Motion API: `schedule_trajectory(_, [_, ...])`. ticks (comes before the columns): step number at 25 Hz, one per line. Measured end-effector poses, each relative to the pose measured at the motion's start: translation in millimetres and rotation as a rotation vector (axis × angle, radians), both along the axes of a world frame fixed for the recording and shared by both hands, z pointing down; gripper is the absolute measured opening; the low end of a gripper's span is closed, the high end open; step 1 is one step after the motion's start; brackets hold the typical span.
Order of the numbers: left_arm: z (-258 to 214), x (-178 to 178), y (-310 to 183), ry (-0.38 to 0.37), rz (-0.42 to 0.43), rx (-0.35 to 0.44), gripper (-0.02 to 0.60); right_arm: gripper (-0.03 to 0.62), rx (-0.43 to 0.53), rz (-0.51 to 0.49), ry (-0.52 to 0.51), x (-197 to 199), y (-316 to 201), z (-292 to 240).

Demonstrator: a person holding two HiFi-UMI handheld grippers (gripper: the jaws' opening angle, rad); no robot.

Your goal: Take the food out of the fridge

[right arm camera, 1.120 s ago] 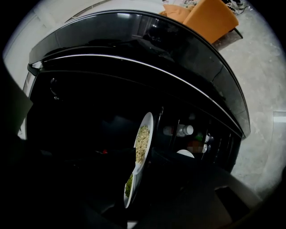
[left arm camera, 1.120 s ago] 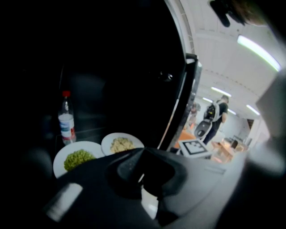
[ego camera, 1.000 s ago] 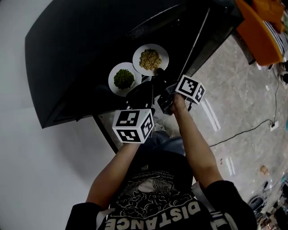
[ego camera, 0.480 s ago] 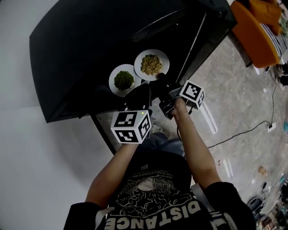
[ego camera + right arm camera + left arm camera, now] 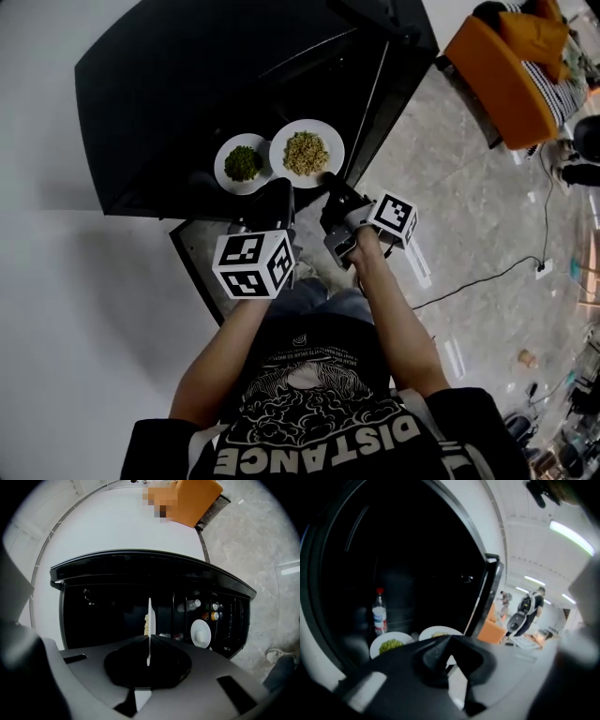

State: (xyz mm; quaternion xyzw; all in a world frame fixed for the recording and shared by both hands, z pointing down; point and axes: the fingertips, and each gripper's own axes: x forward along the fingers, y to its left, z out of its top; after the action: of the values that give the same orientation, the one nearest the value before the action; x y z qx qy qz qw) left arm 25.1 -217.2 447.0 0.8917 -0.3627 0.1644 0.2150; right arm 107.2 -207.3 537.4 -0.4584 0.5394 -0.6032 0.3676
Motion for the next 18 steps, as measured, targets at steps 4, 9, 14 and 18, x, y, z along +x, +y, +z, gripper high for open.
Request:
schedule_trajectory(4, [-7.3, -3.0, 1.6, 0.006, -0.026, 0.024, 0.002, 0.009, 0.03, -0.022, -0.009, -0.8, 13.9, -18.1])
schedule_trajectory(9, [-55.7, 3.5, 34.6, 0.01, -0.091, 0.068, 0.002, 0.009, 0.053, -0.097, -0.03, 11.9, 62.7, -77.5])
schedule_trajectory(14, [-65.2, -13.3, 38.9, 0.023, -0.162, 0.101, 0.002, 0.009, 0.074, -0.137, -0.056, 14.2, 85.7, -104.8])
schedule_trajectory(18, [-72.5, -25.6, 42.1, 0.038, -0.236, 0.12, 0.002, 0.009, 0.098, -0.193, -0.051, 21.1, 99.9, -135.0])
